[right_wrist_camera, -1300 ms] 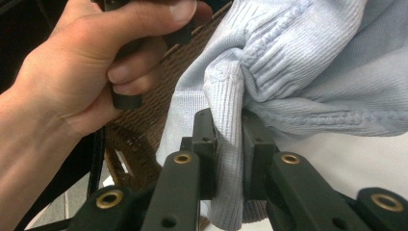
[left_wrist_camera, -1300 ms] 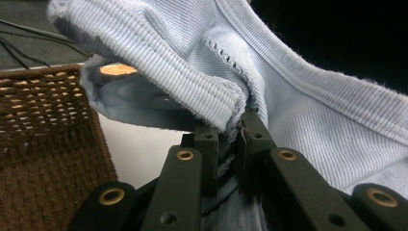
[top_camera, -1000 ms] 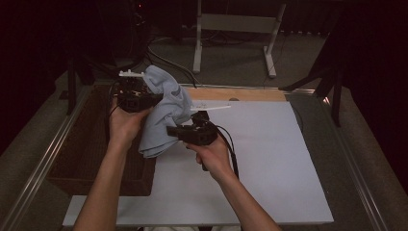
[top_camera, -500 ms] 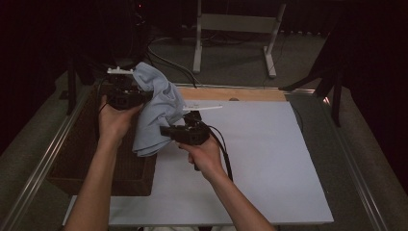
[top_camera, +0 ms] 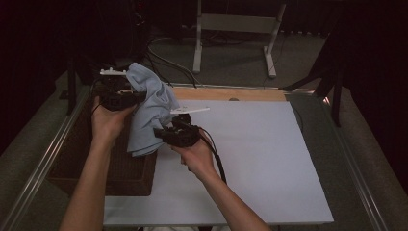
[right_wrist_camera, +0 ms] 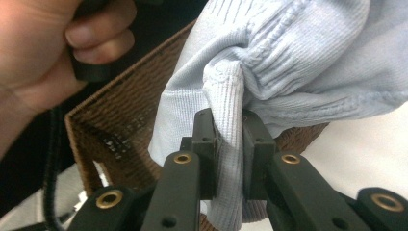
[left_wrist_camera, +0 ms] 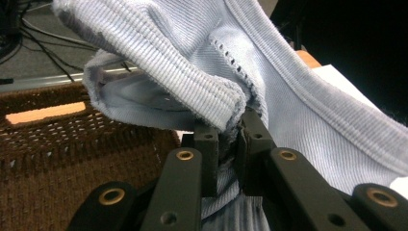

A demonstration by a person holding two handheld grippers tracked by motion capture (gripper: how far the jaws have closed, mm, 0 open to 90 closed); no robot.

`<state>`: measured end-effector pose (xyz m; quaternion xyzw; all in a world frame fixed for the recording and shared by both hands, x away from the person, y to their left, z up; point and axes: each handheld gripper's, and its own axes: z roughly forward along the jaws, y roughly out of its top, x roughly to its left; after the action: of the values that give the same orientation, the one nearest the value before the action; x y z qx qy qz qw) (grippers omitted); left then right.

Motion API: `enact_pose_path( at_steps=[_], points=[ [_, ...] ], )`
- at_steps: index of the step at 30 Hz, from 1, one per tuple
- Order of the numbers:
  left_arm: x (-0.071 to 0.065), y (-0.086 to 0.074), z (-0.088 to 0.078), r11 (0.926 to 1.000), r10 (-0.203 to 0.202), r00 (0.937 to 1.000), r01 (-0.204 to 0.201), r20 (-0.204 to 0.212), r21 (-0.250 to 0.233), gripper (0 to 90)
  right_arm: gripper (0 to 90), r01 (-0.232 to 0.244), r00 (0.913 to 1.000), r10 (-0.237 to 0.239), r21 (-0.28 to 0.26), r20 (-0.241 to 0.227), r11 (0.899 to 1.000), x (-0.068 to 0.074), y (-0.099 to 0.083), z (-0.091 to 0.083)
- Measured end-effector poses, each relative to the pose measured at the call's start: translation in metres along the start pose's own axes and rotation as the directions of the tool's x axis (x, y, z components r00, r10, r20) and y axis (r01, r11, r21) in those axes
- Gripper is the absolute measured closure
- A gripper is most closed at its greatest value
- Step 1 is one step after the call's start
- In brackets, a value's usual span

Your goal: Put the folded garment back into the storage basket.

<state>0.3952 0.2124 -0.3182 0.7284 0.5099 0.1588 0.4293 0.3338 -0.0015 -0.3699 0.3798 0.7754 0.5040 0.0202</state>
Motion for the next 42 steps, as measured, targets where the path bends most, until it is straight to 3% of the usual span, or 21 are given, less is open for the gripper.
enact_pose_path(
  at_steps=[7,42],
  points=[
    [0.006,-0.003,-0.004,1.0,-0.004,0.9998,0.004,-0.017,0.004,83.0,79.8,0.011,0.9999,-0.011,0.012,-0.003,1.0,0.007,0.002,0.012],
    [0.04,-0.024,-0.019,0.9992,-0.023,0.9973,0.025,-0.07,0.03,82.9,79.5,-0.016,0.9985,0.021,0.091,-0.05,0.996,0.029,-0.004,0.061]
  ],
)
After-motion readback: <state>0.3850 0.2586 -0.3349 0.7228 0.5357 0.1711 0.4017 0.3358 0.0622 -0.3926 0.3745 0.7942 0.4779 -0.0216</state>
